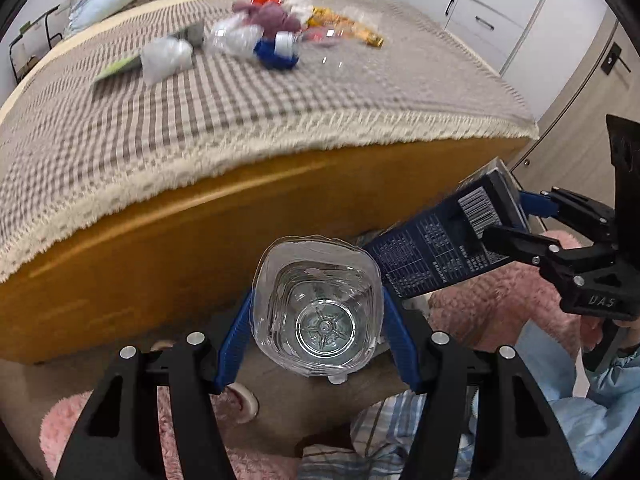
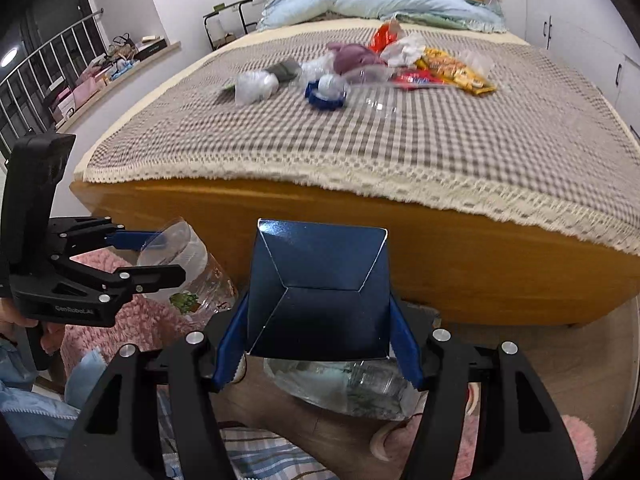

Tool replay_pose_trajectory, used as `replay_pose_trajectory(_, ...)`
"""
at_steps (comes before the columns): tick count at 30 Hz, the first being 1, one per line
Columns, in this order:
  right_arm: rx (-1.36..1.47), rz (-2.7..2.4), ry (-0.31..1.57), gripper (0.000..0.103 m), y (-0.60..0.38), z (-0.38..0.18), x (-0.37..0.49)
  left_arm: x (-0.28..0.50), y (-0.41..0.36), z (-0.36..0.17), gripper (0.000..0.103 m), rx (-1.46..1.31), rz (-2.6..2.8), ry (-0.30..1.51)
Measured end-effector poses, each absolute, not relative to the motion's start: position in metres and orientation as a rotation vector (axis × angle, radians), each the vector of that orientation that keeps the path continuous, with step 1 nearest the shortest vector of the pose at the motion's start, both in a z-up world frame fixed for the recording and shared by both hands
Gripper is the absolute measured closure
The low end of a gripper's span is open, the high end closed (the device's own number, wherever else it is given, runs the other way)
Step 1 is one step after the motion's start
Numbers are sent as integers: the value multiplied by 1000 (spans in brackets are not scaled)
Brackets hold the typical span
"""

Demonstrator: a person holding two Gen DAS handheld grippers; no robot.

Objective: Collect trash
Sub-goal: 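Carry both held items down beside the bed toward the trash bag, then lower the clear bottle and blue carton over the trash bag opening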

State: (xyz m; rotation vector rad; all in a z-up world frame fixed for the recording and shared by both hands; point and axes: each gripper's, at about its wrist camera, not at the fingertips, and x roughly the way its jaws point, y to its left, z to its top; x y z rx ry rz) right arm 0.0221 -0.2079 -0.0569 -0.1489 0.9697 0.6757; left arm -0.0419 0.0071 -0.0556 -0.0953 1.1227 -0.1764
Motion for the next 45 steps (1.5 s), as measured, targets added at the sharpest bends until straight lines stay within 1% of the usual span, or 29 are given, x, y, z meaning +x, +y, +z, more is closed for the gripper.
replay_pose_trajectory(22,-169,676,1119,42,-199,-124,18,-41,1,-141,44,-165,-153,1288)
replay_pose_trajectory(45,-193,648,1216,42,-191,-159,30,-24,0,-186,44,-206,-120,1370)
